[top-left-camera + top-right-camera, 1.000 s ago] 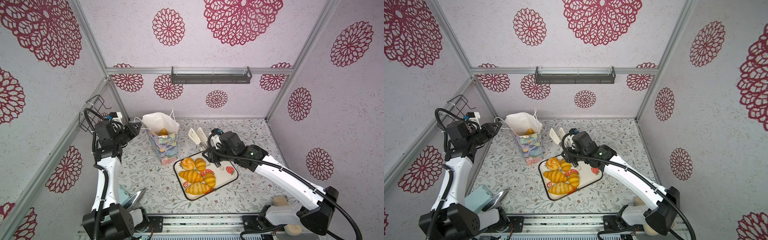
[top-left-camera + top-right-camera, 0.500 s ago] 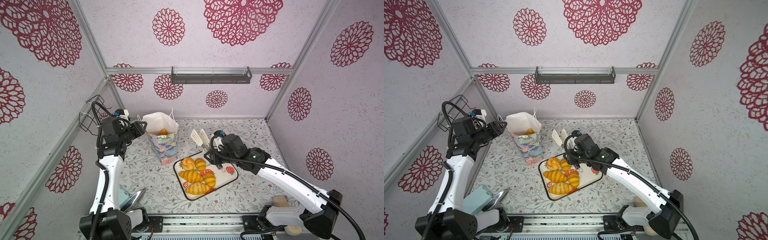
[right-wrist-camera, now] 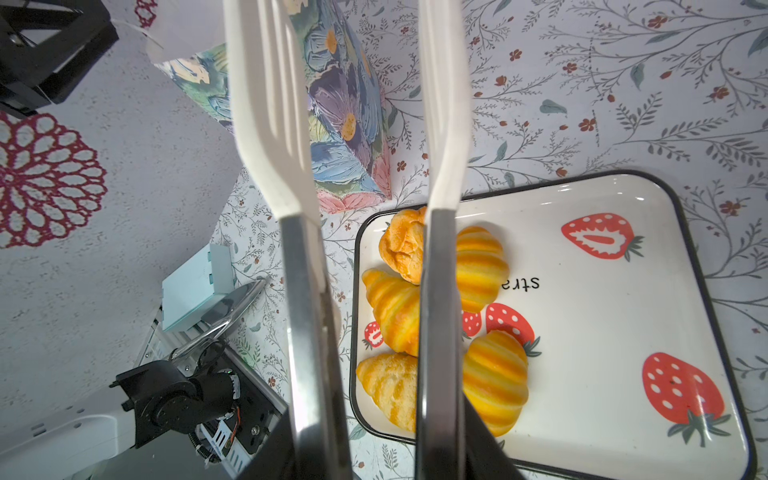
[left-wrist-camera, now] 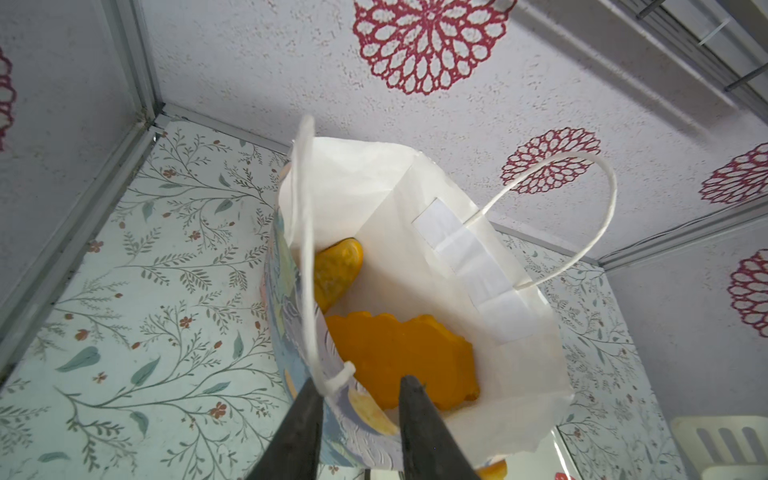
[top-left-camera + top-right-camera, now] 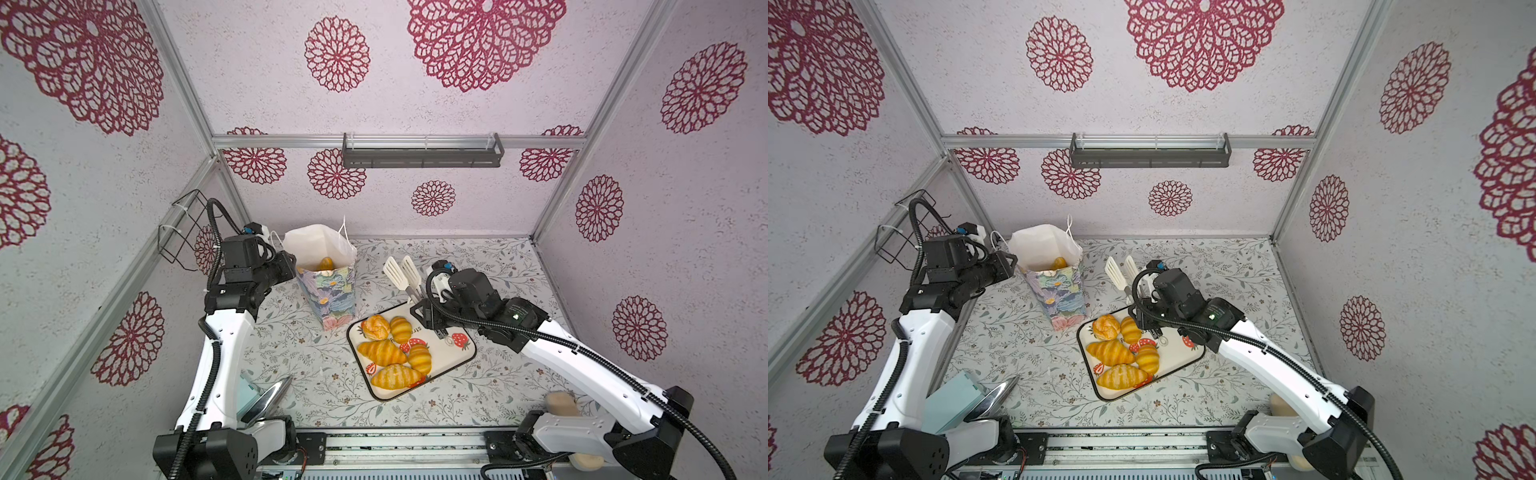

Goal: Place the fake bread into the paper bag
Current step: 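Lower the right gripper's tongs onto a yellow striped bun on the tray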

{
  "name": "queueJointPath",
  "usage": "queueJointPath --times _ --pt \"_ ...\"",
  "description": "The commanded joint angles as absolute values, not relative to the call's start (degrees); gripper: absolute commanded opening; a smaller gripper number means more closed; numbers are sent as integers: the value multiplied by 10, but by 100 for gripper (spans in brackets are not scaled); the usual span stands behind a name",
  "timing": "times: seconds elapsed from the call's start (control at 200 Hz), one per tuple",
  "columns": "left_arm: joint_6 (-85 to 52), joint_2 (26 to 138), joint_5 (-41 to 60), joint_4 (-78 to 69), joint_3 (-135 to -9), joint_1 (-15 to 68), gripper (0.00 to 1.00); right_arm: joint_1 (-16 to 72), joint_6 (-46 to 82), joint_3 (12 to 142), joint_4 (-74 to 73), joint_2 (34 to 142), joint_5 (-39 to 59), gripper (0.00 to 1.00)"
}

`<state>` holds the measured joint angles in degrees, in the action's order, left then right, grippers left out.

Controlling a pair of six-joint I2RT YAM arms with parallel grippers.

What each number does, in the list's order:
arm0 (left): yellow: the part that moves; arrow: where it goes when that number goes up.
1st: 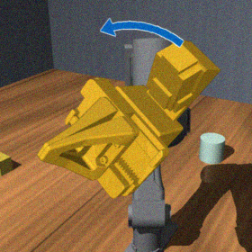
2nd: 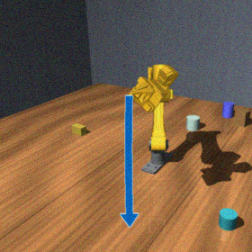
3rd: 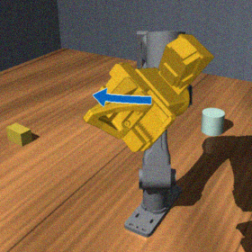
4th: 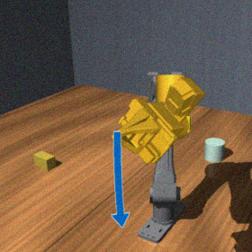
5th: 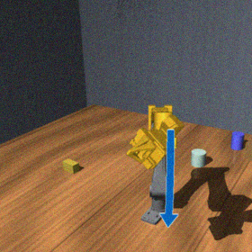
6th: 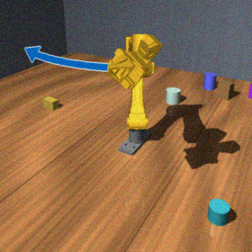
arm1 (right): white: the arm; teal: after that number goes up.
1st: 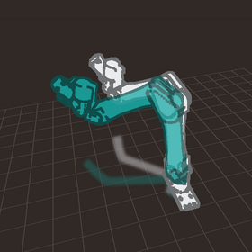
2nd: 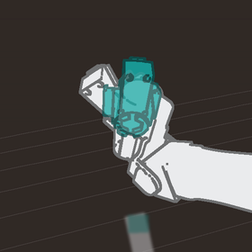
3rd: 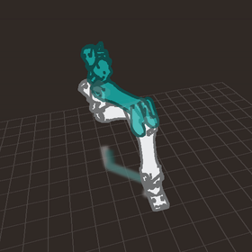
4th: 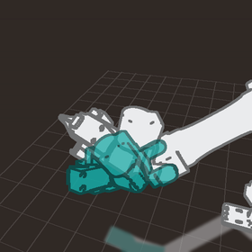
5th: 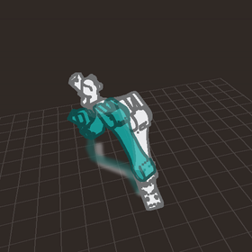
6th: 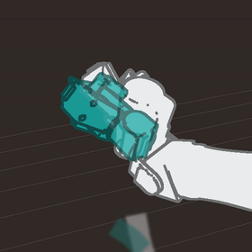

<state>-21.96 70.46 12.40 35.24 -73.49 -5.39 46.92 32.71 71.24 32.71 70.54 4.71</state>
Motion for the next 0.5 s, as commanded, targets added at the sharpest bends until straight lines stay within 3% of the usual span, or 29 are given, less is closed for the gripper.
queueJointPath --times 0.0,0.495 --pt "-208 706 110 355 -744 -52 27 465 337 708 300 679 40 44" --pt "-208 710 114 342 -746 -54 7 460 352 656 327 637 31 44"
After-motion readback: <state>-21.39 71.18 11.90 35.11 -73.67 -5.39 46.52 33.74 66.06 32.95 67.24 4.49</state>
